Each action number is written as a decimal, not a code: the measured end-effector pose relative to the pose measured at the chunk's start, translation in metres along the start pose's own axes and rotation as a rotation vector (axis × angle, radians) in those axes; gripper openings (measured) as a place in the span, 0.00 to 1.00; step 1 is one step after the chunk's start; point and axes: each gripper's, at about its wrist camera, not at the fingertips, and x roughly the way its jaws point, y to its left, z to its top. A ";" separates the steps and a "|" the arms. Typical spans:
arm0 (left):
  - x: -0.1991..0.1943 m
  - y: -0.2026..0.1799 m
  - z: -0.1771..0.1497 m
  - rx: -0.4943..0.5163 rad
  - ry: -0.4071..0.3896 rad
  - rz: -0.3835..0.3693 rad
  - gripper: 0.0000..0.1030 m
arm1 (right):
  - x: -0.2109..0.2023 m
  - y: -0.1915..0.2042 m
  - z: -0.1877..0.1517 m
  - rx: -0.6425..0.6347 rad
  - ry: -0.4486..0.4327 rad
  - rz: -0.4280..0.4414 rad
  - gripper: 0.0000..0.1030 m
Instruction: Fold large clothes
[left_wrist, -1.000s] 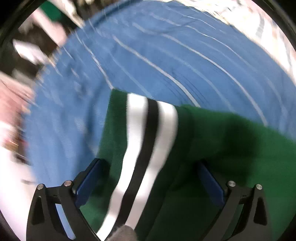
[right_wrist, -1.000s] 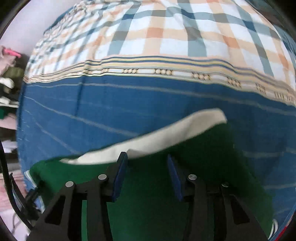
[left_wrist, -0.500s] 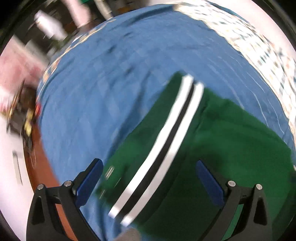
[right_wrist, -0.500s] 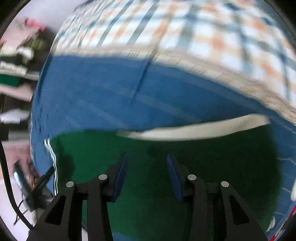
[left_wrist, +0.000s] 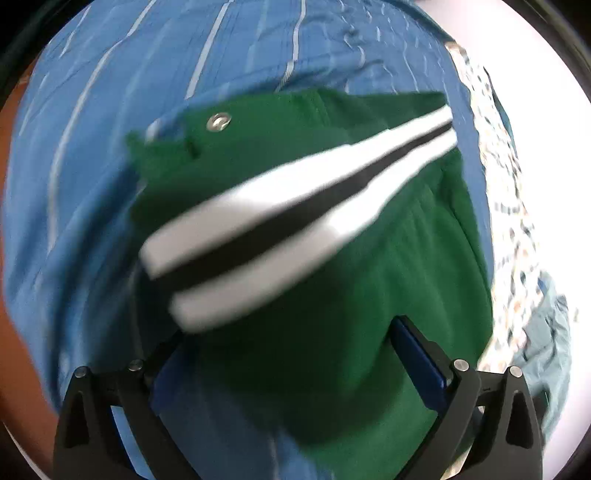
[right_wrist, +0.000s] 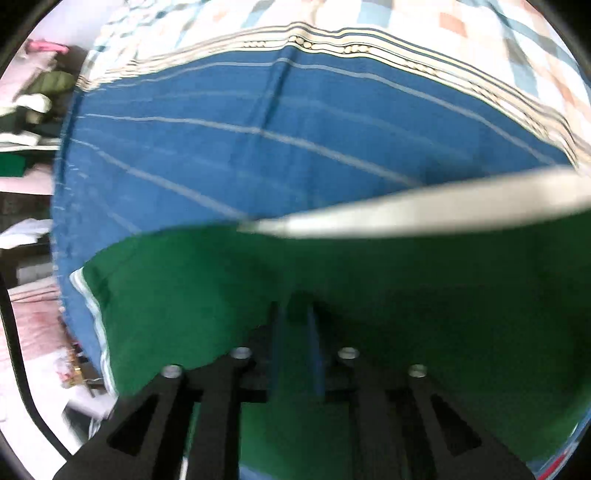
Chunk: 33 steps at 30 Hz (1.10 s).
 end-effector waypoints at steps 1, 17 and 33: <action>-0.002 -0.001 0.001 -0.009 -0.042 0.011 0.80 | -0.007 0.000 -0.007 0.004 -0.004 0.020 0.33; 0.000 -0.007 0.072 0.111 -0.123 -0.037 0.44 | 0.028 -0.005 -0.063 -0.010 0.053 0.019 0.33; -0.004 -0.054 0.069 0.318 -0.264 0.008 0.27 | 0.038 -0.021 -0.072 0.026 0.038 -0.014 0.27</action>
